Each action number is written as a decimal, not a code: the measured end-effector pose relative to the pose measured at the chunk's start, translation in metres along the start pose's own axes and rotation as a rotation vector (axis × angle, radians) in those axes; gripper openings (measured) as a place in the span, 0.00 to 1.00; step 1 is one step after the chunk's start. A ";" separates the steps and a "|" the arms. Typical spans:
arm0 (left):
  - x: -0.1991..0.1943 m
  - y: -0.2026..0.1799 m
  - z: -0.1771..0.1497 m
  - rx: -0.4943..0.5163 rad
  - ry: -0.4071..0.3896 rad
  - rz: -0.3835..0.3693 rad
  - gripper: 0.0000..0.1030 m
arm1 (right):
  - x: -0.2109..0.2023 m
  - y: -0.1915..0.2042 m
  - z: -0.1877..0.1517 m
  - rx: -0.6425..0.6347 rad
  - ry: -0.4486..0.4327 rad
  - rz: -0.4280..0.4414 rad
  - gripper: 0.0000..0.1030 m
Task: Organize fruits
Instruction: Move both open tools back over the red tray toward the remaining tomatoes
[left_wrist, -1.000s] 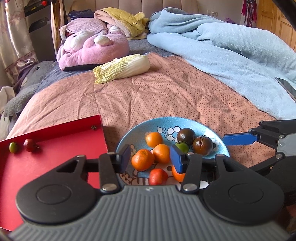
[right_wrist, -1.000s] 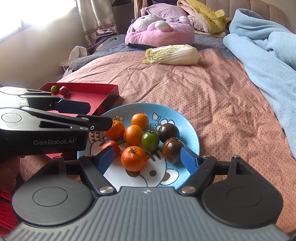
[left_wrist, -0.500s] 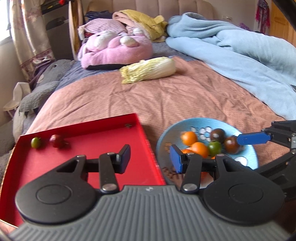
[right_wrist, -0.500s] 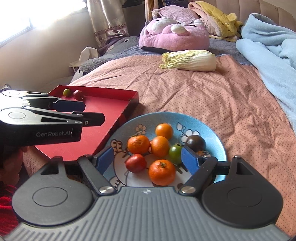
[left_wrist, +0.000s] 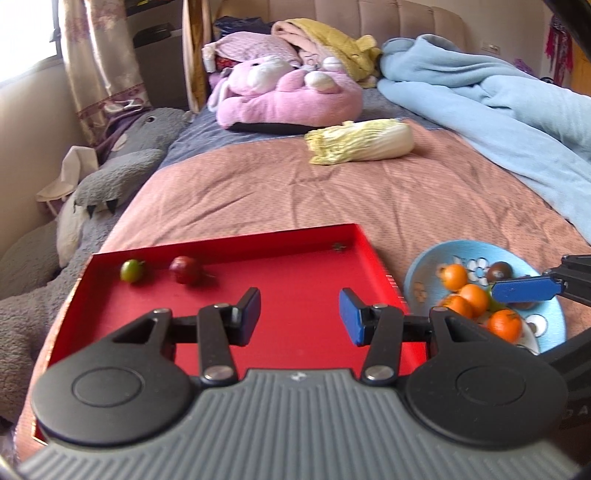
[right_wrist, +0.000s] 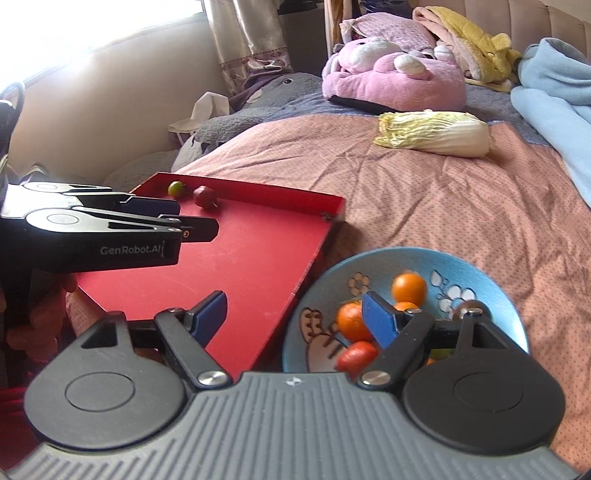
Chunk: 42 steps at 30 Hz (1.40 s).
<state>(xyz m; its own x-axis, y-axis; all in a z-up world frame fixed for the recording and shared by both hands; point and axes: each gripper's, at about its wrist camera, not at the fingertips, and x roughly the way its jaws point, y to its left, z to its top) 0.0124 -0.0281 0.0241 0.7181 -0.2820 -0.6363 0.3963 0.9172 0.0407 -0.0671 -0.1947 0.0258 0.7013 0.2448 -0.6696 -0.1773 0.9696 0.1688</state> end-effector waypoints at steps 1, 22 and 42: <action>0.001 0.005 0.001 -0.006 -0.001 0.006 0.49 | 0.002 0.004 0.003 -0.004 -0.002 0.005 0.81; 0.022 0.112 0.016 -0.280 0.004 0.192 0.49 | 0.075 0.064 0.055 -0.086 -0.010 0.106 0.81; 0.084 0.173 0.015 -0.347 0.157 0.201 0.49 | 0.231 0.111 0.109 -0.161 0.090 0.111 0.59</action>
<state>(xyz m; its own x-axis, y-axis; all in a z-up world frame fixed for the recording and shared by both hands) 0.1499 0.1021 -0.0106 0.6552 -0.0659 -0.7526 0.0220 0.9974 -0.0682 0.1504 -0.0306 -0.0313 0.6084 0.3417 -0.7163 -0.3626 0.9225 0.1321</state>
